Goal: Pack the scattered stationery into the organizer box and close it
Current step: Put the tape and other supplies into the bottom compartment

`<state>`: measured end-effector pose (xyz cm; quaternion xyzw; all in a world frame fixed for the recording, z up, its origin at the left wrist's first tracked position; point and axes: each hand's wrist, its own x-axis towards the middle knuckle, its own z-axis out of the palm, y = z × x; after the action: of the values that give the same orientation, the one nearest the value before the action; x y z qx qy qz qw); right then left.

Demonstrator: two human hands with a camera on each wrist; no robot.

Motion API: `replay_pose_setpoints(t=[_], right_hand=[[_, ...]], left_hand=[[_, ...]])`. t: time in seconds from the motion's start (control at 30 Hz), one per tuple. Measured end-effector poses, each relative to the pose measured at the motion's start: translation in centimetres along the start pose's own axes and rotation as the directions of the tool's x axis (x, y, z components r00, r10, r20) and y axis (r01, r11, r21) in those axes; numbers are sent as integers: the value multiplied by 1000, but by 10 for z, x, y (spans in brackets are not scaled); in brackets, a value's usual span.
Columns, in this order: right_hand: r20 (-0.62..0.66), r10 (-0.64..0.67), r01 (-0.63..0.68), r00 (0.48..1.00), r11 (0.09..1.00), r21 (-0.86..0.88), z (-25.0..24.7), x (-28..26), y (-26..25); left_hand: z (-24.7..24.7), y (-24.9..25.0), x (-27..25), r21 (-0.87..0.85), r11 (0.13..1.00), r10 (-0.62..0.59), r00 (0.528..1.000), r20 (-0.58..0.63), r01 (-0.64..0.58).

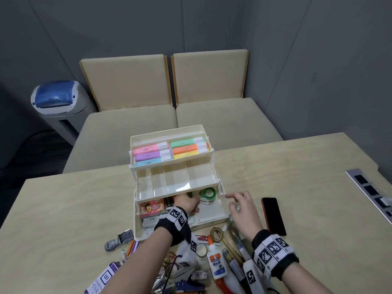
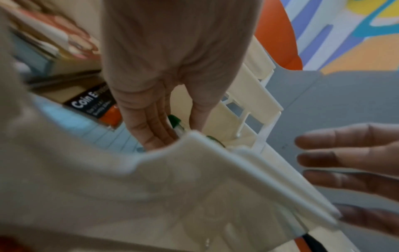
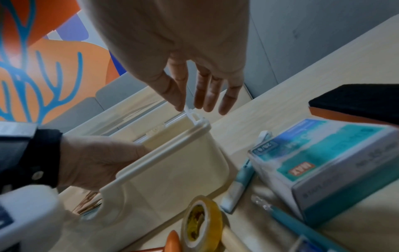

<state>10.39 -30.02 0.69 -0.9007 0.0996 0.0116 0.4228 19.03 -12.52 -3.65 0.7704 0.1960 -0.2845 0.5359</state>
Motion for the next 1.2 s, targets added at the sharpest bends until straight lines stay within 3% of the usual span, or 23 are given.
replay_pose_setpoints(t=[0.13, 0.27, 0.37, 0.43, 0.6, 0.67, 0.73, 0.8, 0.87, 0.93, 1.0, 1.07, 1.13, 1.2], right_hand=[[-118, 130, -145, 984, 981, -128, -18, 2, 24], [-183, 400, -440, 898, 799, -410, -35, -1, 55], [-167, 495, -513, 853, 736, -441, -36, 0, 70], [-152, 507, -517, 848, 731, -446, -37, 1, 74], [-130, 524, -527, 842, 746, -407, -37, -10, 85], [-198, 504, -540, 841, 804, -248, -45, -16, 80], [-271, 490, -508, 829, 862, 5, -54, -17, 69], [-270, 415, -391, 869, 909, 143, -61, -22, 45], [-133, 296, -262, 946, 939, 223, -58, -32, 8], [93, 196, -213, 976, 944, 251, -45, -41, -31], [284, 144, -203, 948, 960, 191, -21, -41, -62], [386, 122, -149, 914, 988, 40, 7, -32, -78], [392, 94, -25, 915, 984, -178, 35, -20, -86], [351, 57, 73, 935, 936, -345, 59, -12, -94]], left_hand=[[-4, 5, -14, 208, 974, 85, 996, 26, -88], [-18, 7, -47, 514, 826, 223, 972, 76, -230], [-36, 0, -75, 570, 755, 350, 934, 68, -324], [-51, -9, -95, 556, 747, 409, 911, 47, -364], [-89, -39, -138, 372, 824, 483, 873, -67, -427], [-102, -54, -151, 278, 858, 486, 858, -166, -432], [-116, -71, -157, 217, 882, 468, 839, -279, -419], [-126, -86, -159, 200, 896, 444, 813, -377, -396], [-132, -98, -159, 202, 906, 424, 793, -438, -373], [-132, -103, -157, 199, 906, 423, 779, -463, -374], [-127, -104, -154, 261, 885, 465, 760, -454, -385], [-120, -102, -153, 385, 833, 540, 734, -411, -397], [-113, -97, -153, 524, 752, 609, 727, -318, -400], [-106, -93, -148, 672, 645, 621, 762, -184, -364]])
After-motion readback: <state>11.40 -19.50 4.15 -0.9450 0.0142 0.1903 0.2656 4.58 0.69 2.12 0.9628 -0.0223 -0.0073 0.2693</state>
